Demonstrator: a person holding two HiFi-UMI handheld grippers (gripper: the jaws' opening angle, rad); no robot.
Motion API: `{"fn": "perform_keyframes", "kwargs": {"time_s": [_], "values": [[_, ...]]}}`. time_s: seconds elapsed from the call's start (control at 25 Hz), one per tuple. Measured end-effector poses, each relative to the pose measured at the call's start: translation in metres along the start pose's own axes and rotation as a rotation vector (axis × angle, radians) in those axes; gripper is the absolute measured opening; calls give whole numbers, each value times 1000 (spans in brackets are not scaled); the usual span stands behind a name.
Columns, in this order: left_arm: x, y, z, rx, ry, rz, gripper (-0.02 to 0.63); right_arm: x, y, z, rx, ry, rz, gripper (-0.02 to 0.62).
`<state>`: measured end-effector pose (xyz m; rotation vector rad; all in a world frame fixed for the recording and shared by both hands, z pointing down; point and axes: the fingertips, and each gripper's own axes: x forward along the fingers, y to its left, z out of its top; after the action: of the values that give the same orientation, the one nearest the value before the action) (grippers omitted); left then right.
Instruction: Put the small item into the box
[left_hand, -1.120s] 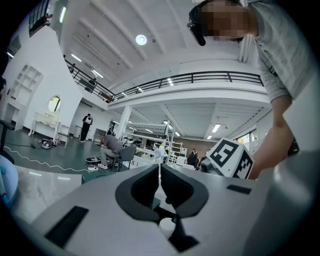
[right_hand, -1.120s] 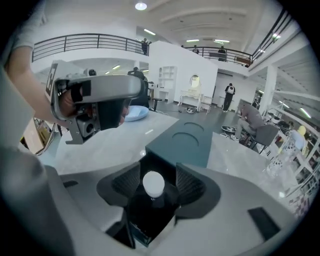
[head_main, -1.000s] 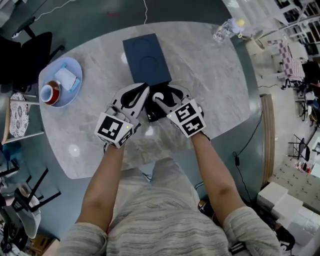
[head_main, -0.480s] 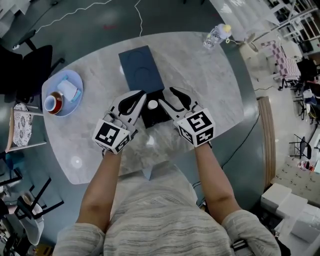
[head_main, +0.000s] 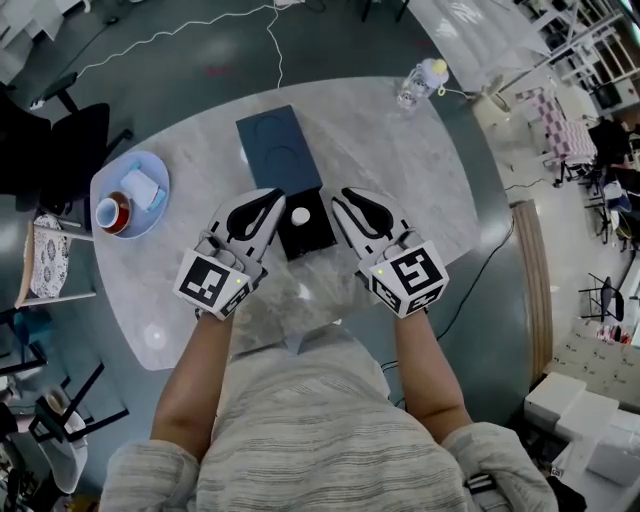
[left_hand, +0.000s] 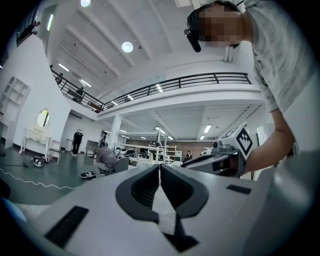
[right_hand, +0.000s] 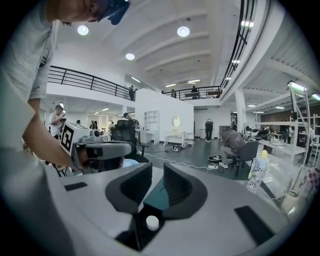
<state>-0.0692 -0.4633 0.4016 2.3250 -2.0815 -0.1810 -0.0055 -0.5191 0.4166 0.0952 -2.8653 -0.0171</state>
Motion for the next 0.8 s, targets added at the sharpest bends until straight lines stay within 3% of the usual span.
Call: {"fn": "perform_keyframes", "kwargs": {"time_s": [0.4, 0.8], "values": [[-9, -8, 25, 54, -23, -11, 23, -27, 13, 34, -84, -112, -11, 20], [1, -15, 52, 129, -54, -34, 23, -37, -6, 67, -94, -178, -93, 18]]}}
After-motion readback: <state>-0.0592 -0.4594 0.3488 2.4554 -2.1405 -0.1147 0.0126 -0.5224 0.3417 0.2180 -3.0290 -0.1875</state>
